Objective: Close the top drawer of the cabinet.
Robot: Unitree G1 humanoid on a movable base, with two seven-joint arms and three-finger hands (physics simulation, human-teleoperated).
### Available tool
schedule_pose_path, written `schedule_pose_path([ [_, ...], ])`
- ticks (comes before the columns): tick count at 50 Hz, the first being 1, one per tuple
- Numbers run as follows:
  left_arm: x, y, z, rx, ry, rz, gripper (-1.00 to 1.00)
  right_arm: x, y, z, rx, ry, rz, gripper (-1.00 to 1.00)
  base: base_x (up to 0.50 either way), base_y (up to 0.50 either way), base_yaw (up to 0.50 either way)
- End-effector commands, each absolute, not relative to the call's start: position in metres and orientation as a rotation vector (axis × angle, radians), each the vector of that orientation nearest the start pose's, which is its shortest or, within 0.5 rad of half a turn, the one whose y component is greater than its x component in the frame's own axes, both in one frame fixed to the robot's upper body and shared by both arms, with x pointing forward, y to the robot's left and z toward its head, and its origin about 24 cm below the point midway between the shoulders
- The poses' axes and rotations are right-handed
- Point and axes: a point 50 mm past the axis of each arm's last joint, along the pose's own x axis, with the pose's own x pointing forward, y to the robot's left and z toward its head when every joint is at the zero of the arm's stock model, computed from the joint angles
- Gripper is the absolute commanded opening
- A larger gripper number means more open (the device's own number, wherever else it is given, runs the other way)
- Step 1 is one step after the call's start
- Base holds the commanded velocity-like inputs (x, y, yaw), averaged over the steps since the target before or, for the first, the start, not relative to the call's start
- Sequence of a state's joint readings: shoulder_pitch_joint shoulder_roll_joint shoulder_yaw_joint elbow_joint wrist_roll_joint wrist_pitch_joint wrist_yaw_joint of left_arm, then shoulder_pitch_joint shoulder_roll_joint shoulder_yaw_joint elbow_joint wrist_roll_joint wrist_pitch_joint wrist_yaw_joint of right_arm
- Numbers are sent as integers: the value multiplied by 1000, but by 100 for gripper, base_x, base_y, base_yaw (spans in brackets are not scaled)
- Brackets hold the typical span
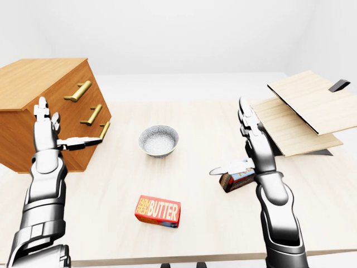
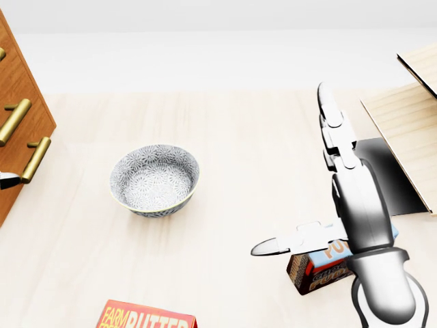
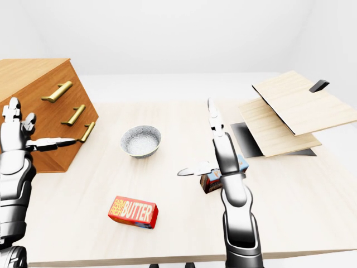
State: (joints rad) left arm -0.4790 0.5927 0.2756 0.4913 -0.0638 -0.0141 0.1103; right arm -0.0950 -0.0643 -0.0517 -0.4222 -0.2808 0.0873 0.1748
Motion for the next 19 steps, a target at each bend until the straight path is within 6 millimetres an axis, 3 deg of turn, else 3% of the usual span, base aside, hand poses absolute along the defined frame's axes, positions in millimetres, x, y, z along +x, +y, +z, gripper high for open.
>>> schedule_pose_path([
  [1,247,405,166,298,-148,784,100,243,-162,150,-373,-388,49,100,0,0,0],
  [19,249,397,169,279,-179,694,100,237,-162,153,-375,-403,48,100,0,0,0],
])
